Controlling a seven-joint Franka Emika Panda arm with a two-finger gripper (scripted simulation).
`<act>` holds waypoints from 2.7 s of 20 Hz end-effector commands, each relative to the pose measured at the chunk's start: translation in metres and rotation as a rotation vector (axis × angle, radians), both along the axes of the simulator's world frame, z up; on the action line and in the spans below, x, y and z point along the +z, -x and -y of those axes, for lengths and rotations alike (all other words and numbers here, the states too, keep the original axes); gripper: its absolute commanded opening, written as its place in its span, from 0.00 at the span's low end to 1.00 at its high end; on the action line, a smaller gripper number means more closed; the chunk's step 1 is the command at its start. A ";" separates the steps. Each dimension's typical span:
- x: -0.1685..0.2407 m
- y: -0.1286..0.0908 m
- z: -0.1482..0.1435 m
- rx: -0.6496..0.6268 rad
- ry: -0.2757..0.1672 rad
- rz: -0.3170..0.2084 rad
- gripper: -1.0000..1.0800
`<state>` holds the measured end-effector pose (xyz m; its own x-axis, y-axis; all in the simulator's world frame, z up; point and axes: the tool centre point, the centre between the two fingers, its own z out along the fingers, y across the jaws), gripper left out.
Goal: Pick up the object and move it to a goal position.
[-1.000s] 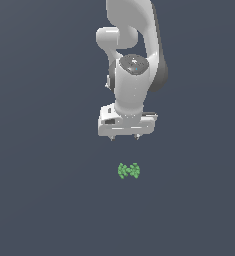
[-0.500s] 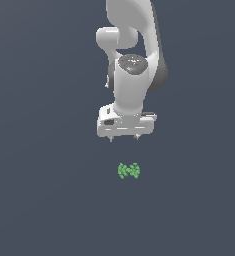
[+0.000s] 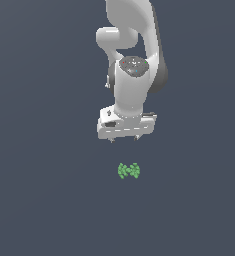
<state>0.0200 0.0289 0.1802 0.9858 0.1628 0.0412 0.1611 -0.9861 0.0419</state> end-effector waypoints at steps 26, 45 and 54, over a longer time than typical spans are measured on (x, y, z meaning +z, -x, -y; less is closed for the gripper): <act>-0.032 -0.035 -0.014 0.669 0.023 -0.050 0.96; -0.057 -0.060 -0.021 1.188 0.015 -0.068 0.96; -0.066 -0.069 -0.022 1.375 0.009 -0.066 0.96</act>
<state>0.0880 0.0512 0.1153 0.0597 0.9982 -0.0069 0.9982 -0.0597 0.0020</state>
